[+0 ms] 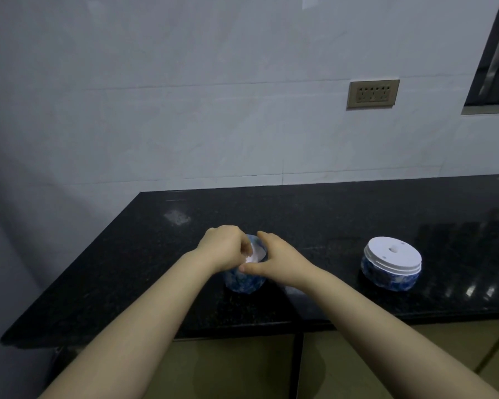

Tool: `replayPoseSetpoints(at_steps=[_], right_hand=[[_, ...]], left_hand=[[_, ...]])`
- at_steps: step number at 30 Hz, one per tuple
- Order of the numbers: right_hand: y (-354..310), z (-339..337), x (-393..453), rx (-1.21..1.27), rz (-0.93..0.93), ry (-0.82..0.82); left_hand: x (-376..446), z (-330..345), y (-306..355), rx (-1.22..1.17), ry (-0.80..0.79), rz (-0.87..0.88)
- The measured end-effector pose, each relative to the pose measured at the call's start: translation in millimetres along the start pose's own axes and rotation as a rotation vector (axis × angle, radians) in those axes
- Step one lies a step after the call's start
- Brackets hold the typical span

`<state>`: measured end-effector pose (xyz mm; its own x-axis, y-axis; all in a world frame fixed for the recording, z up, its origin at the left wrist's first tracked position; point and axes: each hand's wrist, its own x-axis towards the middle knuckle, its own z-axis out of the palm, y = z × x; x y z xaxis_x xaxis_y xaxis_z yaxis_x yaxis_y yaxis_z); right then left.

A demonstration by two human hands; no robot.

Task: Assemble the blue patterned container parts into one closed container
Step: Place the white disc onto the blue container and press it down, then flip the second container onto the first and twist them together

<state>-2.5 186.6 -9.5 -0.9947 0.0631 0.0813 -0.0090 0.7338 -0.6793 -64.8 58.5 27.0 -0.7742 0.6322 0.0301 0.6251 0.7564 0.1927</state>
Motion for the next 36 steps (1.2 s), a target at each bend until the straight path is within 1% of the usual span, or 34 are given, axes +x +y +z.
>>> replayPoseSetpoints(at_steps=[5, 9, 13, 22, 25, 29, 31, 33, 36], right_hand=[[0.0, 1.1, 0.3, 0.007, 0.009, 0.000], [-0.5, -0.9, 0.4, 0.004, 0.003, -0.030], [1.3, -6.8, -4.4, 0.085, -0.011, -0.002], [14.1, -32.7, -28.4, 0.119, -0.043, 0.178], [18.3, -44.4, -40.8, 0.159, -0.055, 0.233], [28.5, -57.2, -57.5, 0.156, -0.053, 0.328], [35.5, -62.9, -64.5, 0.134, -0.042, 0.381], [45.9, -70.8, -72.3, 0.108, -0.011, 0.439], [63.6, -81.1, -81.8, 0.067, 0.057, 0.517]], left_hand=[[-1.4, 3.1, -5.5, -0.106, 0.012, -0.013], [-1.9, 3.0, -11.0, -0.233, 0.015, -0.015], [-4.6, 3.6, -7.9, -0.351, 0.155, -0.004], [-19.7, 3.9, 25.3, -0.523, 0.512, 0.096], [-21.4, 5.8, 41.5, -0.568, 0.567, 0.143], [-21.3, 16.4, 66.6, -0.615, 0.552, 0.200], [-19.4, 23.6, 76.8, -0.627, 0.526, 0.185], [-13.0, 32.5, 87.5, -0.619, 0.449, 0.163], [-1.0, 49.5, 104.2, -0.522, 0.261, 0.134]])
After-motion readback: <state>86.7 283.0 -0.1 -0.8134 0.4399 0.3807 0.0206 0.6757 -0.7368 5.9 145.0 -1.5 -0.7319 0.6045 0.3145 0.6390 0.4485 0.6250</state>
